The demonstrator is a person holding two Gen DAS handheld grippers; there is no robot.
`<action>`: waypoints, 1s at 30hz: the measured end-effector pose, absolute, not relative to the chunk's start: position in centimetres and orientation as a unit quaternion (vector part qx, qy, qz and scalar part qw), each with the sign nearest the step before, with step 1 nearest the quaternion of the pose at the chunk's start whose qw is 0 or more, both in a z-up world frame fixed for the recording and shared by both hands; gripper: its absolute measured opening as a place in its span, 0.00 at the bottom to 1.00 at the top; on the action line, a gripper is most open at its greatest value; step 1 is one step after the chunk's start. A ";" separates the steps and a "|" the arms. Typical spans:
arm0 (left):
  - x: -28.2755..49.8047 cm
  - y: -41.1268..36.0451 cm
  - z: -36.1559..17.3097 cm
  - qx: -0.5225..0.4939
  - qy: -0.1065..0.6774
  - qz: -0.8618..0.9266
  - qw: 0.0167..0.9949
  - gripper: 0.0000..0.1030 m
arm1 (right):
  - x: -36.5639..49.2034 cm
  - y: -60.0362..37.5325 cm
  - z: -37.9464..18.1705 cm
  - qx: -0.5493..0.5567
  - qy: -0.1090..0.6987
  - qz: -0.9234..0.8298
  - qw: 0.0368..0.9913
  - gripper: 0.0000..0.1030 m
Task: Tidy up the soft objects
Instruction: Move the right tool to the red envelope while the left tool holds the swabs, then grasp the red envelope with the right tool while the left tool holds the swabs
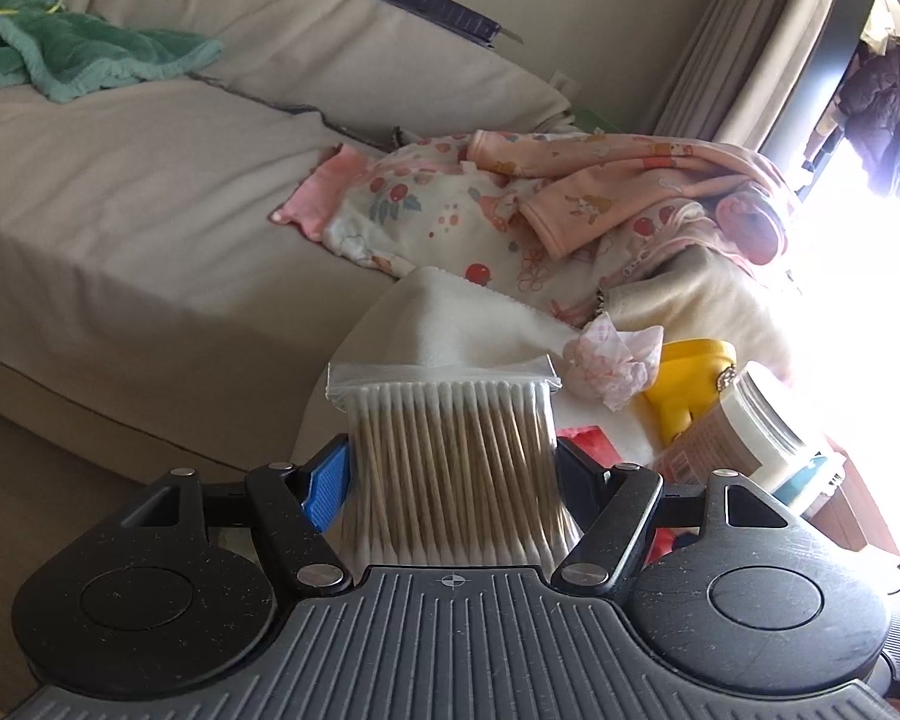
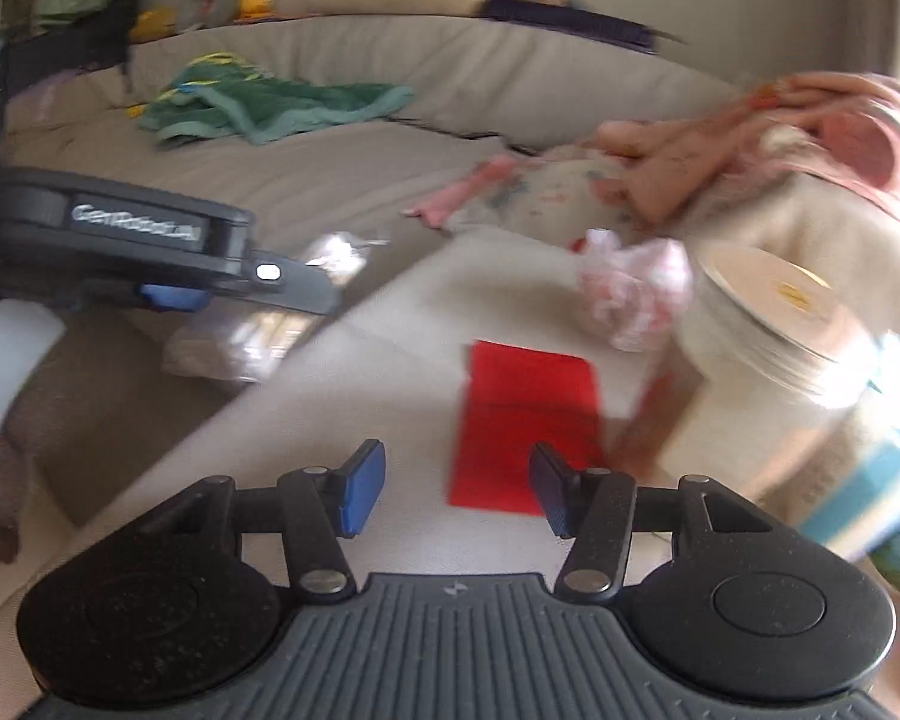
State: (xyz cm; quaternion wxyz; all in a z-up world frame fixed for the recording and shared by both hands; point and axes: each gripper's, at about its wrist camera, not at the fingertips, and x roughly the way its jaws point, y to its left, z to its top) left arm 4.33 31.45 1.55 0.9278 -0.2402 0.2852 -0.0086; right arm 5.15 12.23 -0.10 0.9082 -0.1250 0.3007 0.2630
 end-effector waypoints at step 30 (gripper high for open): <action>3.7 32.0 1.8 -0.257 0.277 0.002 0.926 0.74 | 8.2 11.7 -1.1 -0.062 0.337 0.276 0.898 0.81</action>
